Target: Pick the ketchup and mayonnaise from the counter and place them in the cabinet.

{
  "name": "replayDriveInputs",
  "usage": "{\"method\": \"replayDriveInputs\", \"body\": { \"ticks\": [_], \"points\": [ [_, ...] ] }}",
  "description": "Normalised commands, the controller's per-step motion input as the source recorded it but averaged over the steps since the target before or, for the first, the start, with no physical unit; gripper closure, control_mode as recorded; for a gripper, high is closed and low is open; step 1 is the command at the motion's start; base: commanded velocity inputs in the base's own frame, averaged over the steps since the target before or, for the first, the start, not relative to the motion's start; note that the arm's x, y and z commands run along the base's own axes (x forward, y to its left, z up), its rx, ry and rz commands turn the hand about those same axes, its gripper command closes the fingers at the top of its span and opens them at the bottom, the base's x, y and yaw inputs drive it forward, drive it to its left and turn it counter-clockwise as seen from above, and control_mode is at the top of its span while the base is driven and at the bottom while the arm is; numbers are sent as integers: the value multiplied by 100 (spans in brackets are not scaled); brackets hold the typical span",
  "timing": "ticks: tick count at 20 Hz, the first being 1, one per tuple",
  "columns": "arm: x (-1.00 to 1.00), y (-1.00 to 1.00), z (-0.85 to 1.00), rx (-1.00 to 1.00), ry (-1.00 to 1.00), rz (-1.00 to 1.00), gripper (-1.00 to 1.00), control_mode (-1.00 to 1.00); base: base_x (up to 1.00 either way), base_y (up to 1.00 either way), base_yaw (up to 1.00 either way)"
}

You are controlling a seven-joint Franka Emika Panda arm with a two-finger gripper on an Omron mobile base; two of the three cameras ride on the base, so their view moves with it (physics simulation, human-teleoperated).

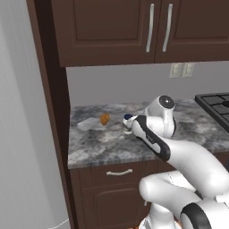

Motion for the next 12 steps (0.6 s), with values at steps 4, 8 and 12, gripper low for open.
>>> {"method": "replayDriveInputs", "body": {
  "ticks": [4,8,12],
  "points": [
    [19,5,-24,0,0,0,-100,-100,0,0,0],
    [24,1,-10,0,0,0,-100,-100,0,0,0],
    [23,0,-8,0,0,0,-100,-100,0,0,0]
  ]
}}
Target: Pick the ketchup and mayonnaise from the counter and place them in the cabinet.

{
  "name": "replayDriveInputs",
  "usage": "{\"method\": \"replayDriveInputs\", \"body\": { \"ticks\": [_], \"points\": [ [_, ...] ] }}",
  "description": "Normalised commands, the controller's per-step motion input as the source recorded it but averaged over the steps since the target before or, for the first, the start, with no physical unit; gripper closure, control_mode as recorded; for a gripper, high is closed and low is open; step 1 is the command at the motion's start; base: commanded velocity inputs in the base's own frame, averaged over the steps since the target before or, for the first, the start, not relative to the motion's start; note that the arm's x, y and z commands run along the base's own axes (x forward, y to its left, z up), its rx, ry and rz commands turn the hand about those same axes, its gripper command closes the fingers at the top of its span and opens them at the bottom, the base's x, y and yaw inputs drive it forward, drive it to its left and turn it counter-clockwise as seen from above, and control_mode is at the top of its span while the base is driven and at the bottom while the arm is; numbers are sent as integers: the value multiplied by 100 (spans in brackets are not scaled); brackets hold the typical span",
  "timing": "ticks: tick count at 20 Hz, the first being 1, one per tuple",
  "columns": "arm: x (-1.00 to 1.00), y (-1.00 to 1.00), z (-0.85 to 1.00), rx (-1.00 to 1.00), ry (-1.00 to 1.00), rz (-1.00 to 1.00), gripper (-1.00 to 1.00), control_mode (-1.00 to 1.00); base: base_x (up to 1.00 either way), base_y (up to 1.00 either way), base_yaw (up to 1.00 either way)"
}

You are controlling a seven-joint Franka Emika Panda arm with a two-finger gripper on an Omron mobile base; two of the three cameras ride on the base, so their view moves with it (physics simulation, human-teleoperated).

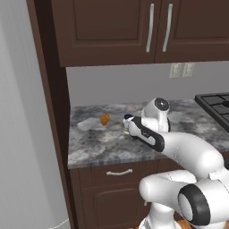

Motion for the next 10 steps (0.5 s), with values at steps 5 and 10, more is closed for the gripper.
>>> {"method": "replayDriveInputs", "body": {
  "ticks": [5,10],
  "points": [
    [26,0,-10,0,0,0,-100,-100,0,0,0],
    [27,0,-13,0,0,0,-100,-100,0,0,0]
  ]
}}
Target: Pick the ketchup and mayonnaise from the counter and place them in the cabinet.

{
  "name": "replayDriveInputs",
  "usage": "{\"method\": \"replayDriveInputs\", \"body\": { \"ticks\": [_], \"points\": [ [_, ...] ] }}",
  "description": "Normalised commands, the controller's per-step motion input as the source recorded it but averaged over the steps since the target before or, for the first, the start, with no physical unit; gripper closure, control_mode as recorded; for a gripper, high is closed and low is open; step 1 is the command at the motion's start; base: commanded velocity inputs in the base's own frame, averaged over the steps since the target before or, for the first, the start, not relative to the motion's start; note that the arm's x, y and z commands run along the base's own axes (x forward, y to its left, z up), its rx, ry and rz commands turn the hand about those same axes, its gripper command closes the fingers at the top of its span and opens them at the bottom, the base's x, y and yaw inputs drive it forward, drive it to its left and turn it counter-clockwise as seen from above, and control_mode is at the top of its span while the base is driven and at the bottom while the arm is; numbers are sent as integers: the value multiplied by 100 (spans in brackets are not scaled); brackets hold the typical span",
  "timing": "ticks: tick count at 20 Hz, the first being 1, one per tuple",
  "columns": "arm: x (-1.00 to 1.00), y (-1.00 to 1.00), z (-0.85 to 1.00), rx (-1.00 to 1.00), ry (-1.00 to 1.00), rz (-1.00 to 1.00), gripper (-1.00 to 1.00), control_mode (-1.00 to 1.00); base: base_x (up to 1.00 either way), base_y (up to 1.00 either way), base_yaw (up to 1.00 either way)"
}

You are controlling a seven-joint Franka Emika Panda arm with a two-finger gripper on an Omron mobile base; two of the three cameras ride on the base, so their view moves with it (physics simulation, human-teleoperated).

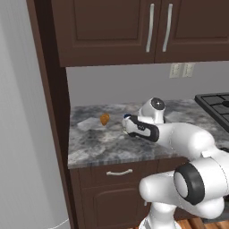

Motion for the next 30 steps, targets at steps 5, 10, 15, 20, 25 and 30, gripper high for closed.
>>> {"method": "replayDriveInputs", "body": {
  "ticks": [5,10,15,20,25,30],
  "points": [
    [22,0,-13,0,0,0,-100,-100,0,0,0],
    [19,0,-15,0,0,0,-100,-100,0,0,0],
    [19,0,-12,0,0,0,-100,-100,0,0,0],
    [20,0,-6,0,0,0,-100,-100,0,0,0],
    [18,0,-3,0,0,0,-100,-100,0,0,0],
    [21,0,-5,0,0,0,-100,-100,0,0,0]
  ]
}}
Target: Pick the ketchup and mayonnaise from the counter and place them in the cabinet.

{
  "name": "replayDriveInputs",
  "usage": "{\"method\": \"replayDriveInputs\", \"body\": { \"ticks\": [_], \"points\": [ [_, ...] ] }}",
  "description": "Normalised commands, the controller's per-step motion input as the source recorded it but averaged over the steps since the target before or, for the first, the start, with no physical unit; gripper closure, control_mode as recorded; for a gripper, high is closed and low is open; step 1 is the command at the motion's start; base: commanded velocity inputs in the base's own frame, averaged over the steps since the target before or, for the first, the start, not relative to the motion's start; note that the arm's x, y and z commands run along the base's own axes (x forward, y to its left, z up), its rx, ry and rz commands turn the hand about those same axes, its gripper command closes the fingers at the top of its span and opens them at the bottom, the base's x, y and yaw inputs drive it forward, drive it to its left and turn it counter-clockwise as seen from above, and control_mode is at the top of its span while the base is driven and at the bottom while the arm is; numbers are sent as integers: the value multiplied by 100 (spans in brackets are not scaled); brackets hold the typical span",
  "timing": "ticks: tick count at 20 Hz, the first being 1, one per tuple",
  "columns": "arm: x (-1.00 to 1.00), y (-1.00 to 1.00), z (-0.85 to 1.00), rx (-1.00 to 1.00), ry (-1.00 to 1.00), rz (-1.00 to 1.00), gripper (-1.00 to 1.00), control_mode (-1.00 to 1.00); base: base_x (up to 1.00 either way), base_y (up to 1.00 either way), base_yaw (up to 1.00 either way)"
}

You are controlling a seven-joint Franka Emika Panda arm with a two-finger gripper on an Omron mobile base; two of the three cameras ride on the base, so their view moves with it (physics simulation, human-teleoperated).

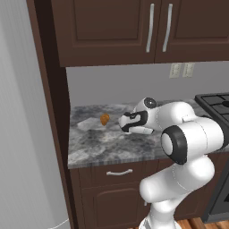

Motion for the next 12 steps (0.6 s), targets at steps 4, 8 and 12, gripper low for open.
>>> {"method": "replayDriveInputs", "body": {
  "ticks": [4,8,12],
  "points": [
    [21,0,-9,0,0,0,-100,-100,0,0,0],
    [22,0,-11,0,0,0,-100,-100,0,0,0],
    [21,0,-11,0,0,0,-100,-100,0,0,0]
  ]
}}
